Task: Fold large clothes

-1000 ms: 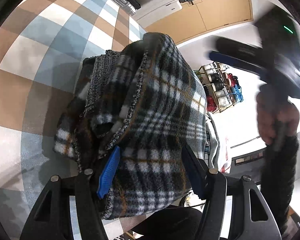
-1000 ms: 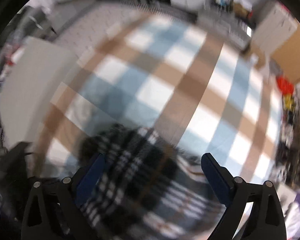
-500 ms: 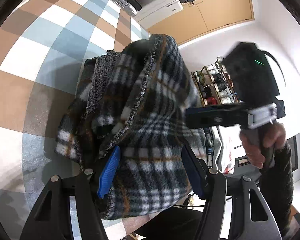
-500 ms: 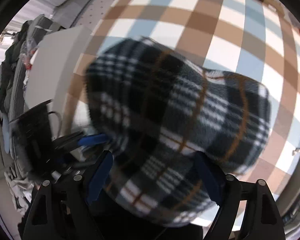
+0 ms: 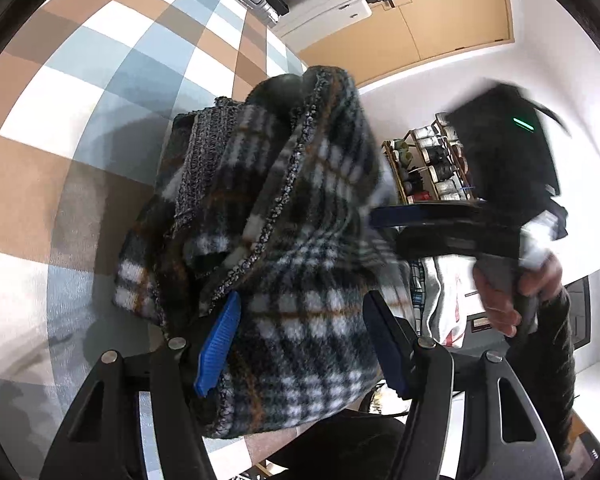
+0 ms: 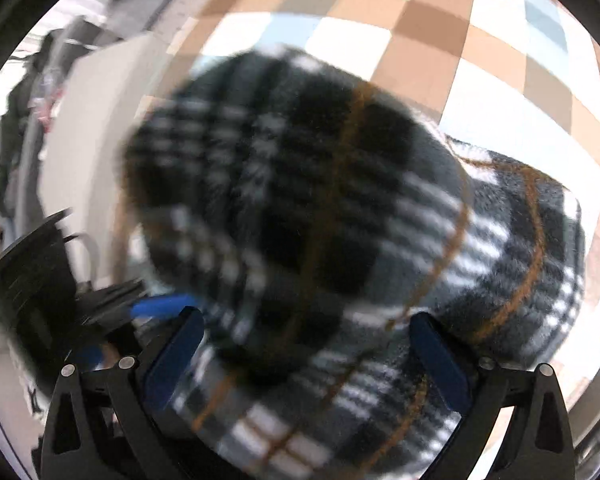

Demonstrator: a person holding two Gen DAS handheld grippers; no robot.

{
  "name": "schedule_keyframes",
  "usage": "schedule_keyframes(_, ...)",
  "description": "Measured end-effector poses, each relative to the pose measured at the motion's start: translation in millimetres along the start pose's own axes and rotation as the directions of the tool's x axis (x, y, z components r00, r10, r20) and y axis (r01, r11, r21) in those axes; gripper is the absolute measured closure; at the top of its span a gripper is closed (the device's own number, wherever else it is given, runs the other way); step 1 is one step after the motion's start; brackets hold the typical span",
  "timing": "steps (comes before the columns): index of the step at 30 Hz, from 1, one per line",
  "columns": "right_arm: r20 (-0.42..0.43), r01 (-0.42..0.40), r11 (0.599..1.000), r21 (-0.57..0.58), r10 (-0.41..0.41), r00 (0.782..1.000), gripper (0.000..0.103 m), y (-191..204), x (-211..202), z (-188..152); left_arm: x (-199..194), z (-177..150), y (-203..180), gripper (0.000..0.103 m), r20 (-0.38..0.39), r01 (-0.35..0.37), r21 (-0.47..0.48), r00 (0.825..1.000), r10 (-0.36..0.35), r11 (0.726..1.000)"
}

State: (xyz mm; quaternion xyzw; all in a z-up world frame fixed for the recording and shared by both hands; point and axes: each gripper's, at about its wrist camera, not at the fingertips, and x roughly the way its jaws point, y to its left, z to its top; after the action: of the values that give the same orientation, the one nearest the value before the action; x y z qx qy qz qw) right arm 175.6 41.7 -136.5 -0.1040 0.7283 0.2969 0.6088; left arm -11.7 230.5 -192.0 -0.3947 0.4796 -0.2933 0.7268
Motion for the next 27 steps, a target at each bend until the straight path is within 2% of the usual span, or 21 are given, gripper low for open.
schedule_keyframes(2, 0.094, 0.027, 0.999, -0.043, -0.023, 0.995, 0.001, 9, -32, -20, -1, 0, 2, 0.044, 0.001, -0.006, 0.007, 1.0, 0.006, 1.0)
schedule_keyframes(3, 0.155, 0.085, 0.994, -0.066, -0.074, 0.985, 0.001, 16, -47, -33, -1, 0, 1, 0.044, 0.0, -0.017, 0.017, 1.0, 0.017, 1.0)
schedule_keyframes(5, 0.245, 0.236, 0.962, -0.135, -0.198, 0.949, 0.002, 36, -59, -57, 0, 0, -2, 0.044, 0.004, -0.034, 0.031, 0.999, 0.034, 0.999)
schedule_keyframes(6, 0.269, 0.28, 0.945, -0.17, -0.229, 0.936, 0.009, 44, -58, -68, 1, -1, -3, 0.044, 0.009, -0.045, 0.04, 0.999, 0.045, 0.998)
schedule_keyframes(7, 0.287, 0.324, 0.924, -0.204, -0.26, 0.922, 0.024, 52, -53, -78, 1, -3, -5, 0.044, 0.014, -0.055, 0.048, 0.998, 0.054, 0.997)
schedule_keyframes(8, 0.29, 0.358, 0.905, -0.231, -0.287, 0.913, 0.033, 59, -46, -85, 1, -3, -7, 0.044, 0.017, -0.061, 0.054, 0.998, 0.06, 0.997)
schedule_keyframes(9, 0.29, 0.375, 0.895, -0.243, -0.302, 0.908, 0.052, 60, -40, -89, 1, -4, -8, 0.044, 0.021, -0.07, 0.066, 0.997, 0.068, 0.995)
schedule_keyframes(10, 0.279, 0.383, 0.893, -0.235, -0.315, 0.907, 0.063, 60, -31, -93, 0, -5, -8, 0.044, 0.024, -0.075, 0.074, 0.997, 0.073, 0.994)
schedule_keyframes(12, 0.249, 0.355, 0.911, -0.211, -0.301, 0.921, 0.077, 47, -20, -100, -2, -6, -6, 0.044, 0.023, -0.071, 0.074, 0.997, 0.069, 0.995)
schedule_keyframes(15, 0.281, 0.333, 0.923, -0.19, -0.274, 0.92, 0.077, 39, -22, -111, 2, -2, -1, 0.044, 0.024, -0.058, 0.053, 0.998, 0.057, 0.997)
schedule_keyframes(17, 0.25, 0.279, 0.944, -0.178, -0.231, 0.94, 0.079, 36, -16, -112, 3, -1, -1, 0.044, 0.02, -0.061, 0.053, 0.998, 0.06, 0.997)
schedule_keyframes(20, 0.176, 0.225, 0.961, -0.158, -0.197, 0.965, 0.081, 30, 1, -102, 5, 1, -3, 0.044, 0.018, -0.074, 0.052, 0.997, 0.073, 0.996)
schedule_keyframes(22, 0.151, 0.174, 0.977, -0.127, -0.154, 0.976, 0.087, 22, 14, -94, 6, 1, -3, 0.044, 0.017, -0.084, 0.043, 0.996, 0.083, 0.996)
schedule_keyframes(25, 0.138, 0.122, 0.989, -0.082, -0.11, 0.984, 0.102, 10, 31, -77, 6, 3, -1, 0.044, 0.015, -0.085, 0.033, 0.996, 0.085, 0.996)
schedule_keyframes(27, 0.124, 0.108, 0.993, -0.055, -0.1, 0.987, 0.103, 8, 35, -68, 6, 4, -1, 0.044, 0.014, -0.087, 0.032, 0.996, 0.087, 0.996)
